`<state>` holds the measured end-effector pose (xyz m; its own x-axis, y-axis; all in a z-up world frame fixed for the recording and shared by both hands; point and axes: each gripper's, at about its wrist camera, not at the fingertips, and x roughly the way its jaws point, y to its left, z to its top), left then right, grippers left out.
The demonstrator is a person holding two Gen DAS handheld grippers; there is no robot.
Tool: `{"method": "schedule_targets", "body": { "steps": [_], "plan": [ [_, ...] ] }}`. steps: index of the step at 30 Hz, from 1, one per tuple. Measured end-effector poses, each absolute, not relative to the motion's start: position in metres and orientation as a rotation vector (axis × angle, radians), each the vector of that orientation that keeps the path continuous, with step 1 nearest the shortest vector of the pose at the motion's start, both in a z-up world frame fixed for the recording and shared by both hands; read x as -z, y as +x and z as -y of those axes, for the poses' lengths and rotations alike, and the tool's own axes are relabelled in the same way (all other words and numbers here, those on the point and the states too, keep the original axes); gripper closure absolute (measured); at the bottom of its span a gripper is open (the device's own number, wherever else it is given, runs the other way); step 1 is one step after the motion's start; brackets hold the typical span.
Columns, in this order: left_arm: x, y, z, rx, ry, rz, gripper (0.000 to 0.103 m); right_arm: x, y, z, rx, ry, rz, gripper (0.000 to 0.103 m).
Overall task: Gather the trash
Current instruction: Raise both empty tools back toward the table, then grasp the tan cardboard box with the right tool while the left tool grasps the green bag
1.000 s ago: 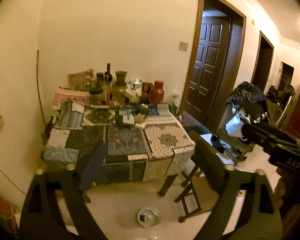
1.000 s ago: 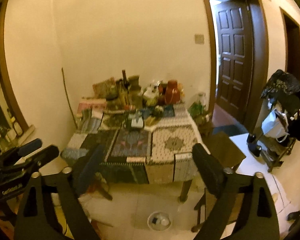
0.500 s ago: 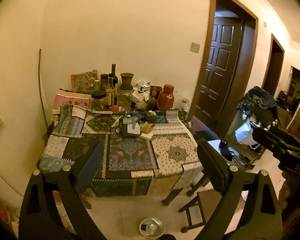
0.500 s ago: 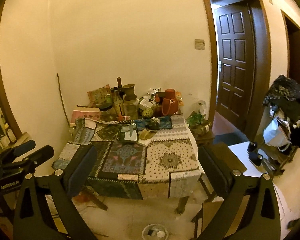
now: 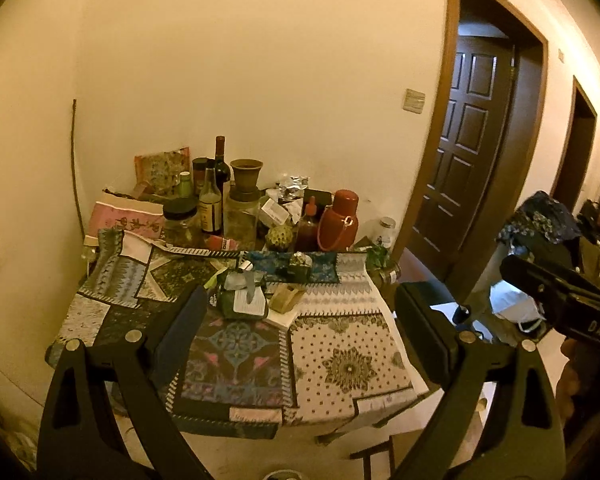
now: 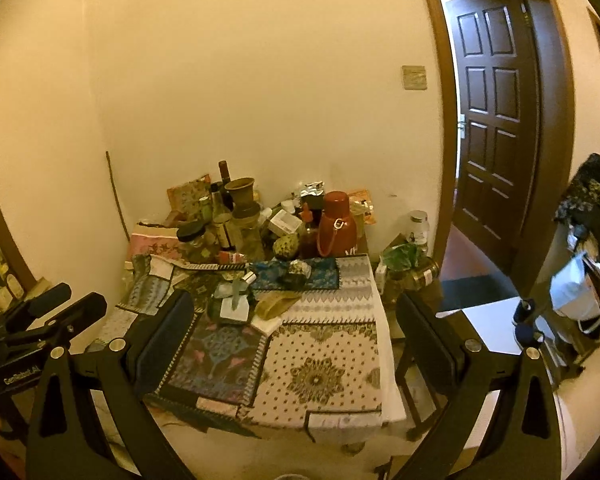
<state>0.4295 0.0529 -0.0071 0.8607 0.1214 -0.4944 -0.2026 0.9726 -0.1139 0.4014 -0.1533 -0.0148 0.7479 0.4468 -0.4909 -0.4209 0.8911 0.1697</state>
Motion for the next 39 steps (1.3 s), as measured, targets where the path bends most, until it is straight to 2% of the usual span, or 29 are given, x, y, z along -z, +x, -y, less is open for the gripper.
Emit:
{"method": "schedule_targets", "body": {
  "steps": [7, 20, 29, 36, 39],
  "plan": [
    [0.025, 0.473, -0.074, -0.227, -0.183, -0.562, 0.008, 0.033, 0.446, 0.132, -0.504, 0.032, -0.624, 0.003],
    [0.056, 0.568, -0.194, -0.221, -0.210, -0.645, 0.008, 0.076, 0.532, 0.042, -0.430, 0.054, -0.796, 0.003],
    [0.117, 0.644, -0.277, -0.159, -0.253, -0.825, 0.008, 0.171, 0.610, -0.027, -0.310, 0.089, -1.035, 0.003],
    [0.181, 0.680, -0.304, -0.092, -0.297, -0.967, 0.009, 0.241, 0.650, -0.052, -0.190, 0.163, -1.188, 0.004],
    [0.204, 0.691, -0.308, -0.052, -0.331, -1.016, 0.009, 0.260, 0.661, -0.058, -0.161, 0.197, -1.221, 0.011]
  ]
}}
